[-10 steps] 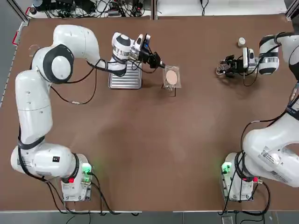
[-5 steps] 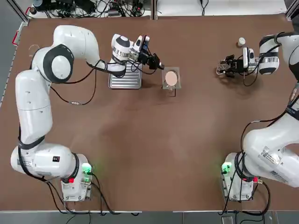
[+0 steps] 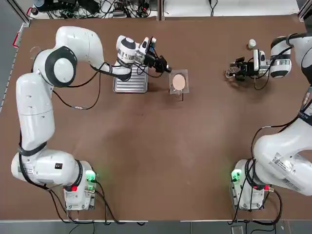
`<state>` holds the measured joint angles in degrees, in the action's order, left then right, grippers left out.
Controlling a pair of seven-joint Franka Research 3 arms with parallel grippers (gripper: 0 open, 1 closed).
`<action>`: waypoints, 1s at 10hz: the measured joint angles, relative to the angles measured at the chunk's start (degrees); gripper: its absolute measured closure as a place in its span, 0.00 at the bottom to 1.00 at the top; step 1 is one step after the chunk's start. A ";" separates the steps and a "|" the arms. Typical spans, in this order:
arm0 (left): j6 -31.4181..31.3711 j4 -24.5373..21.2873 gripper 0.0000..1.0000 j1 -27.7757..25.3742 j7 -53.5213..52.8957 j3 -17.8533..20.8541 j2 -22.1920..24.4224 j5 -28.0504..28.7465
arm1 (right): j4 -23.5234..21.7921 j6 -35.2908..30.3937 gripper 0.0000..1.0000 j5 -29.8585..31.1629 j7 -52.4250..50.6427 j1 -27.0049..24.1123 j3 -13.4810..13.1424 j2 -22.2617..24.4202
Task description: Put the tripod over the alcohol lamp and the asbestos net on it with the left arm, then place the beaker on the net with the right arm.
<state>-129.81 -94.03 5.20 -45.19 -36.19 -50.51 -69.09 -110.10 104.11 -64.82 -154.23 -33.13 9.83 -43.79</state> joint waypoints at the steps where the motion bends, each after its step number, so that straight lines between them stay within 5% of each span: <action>1: 0.00 0.17 0.85 0.04 0.00 -0.01 0.00 0.00 | 0.00 0.00 0.42 0.00 0.00 0.00 0.00 0.00; 5: -1.29 0.45 0.98 0.23 0.15 -0.02 -0.01 -0.21 | 0.03 -0.04 0.42 0.00 0.00 0.01 0.02 0.00; 10: -2.79 0.44 0.98 0.98 0.20 0.04 -0.39 -0.58 | 0.09 -0.04 0.42 0.00 0.01 0.02 0.02 0.00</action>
<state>-132.59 -93.59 6.18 -44.99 -36.15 -50.90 -69.68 -110.01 104.07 -64.82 -154.22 -33.11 9.85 -43.79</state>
